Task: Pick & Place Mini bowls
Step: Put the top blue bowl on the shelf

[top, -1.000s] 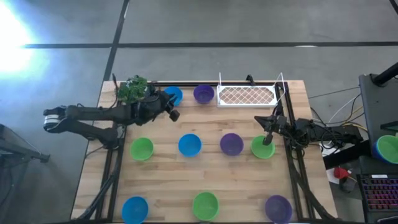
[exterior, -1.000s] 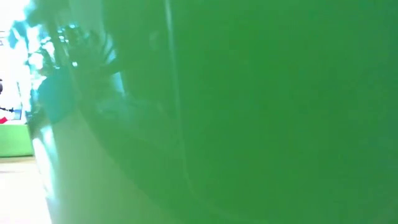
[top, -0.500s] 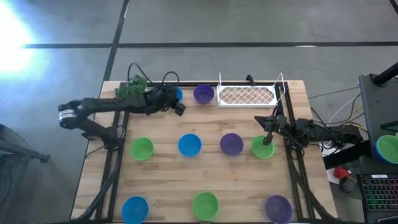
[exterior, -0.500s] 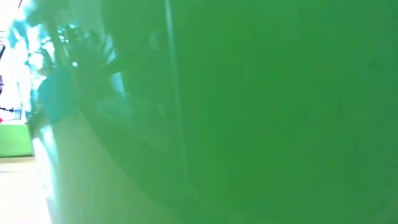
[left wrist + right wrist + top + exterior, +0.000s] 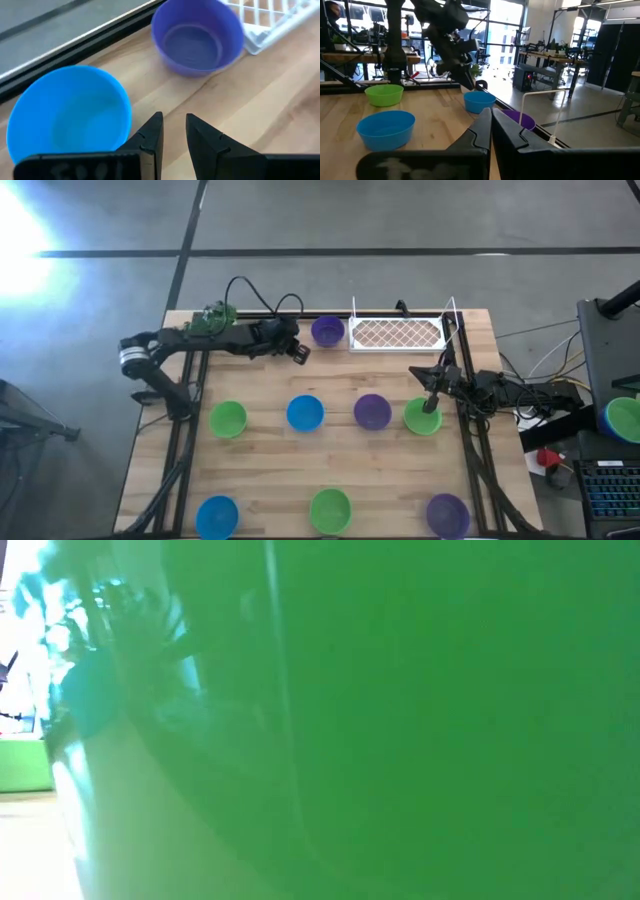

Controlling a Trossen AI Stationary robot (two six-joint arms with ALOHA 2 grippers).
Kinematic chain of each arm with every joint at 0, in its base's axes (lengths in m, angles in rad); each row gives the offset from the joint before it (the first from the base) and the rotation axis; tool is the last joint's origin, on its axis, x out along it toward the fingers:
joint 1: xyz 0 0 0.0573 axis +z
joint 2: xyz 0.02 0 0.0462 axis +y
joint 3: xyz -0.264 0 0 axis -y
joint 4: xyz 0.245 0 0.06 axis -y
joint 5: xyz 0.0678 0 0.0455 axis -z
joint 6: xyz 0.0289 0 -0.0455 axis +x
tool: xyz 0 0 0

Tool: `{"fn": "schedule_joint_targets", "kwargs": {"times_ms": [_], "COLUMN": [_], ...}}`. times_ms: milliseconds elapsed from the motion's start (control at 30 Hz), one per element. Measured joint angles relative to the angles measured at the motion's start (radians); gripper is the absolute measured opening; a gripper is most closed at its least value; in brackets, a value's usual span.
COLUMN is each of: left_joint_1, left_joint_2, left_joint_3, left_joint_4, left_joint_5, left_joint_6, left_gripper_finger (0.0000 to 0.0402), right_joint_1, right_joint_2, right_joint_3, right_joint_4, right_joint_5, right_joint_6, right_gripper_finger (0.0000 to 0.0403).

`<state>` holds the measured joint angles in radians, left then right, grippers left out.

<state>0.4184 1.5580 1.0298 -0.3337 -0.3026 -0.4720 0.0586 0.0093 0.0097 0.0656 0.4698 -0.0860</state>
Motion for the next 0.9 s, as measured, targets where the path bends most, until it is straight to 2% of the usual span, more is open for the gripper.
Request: {"fn": "schedule_joint_targets", "kwargs": {"times_ms": [167,900], "left_joint_1": [0.035,0.063], "left_joint_2": [0.028,0.117], "left_joint_3": [-0.001,-0.003], "left_joint_4": [-0.008,0.001], "left_joint_5": [-0.005,-0.038], "left_joint_6": [-0.076,-0.008], "left_gripper_finger": [0.0076,0.0076], "right_joint_1": [0.0,0.0], "right_joint_2": [0.0,0.0], "right_joint_3": [0.0,0.0], "right_joint_4": [0.0,0.0], "right_joint_5": [0.0,0.001], "right_joint_6": [0.0,-0.003], "right_gripper_finger": [0.0008,0.0008]}}
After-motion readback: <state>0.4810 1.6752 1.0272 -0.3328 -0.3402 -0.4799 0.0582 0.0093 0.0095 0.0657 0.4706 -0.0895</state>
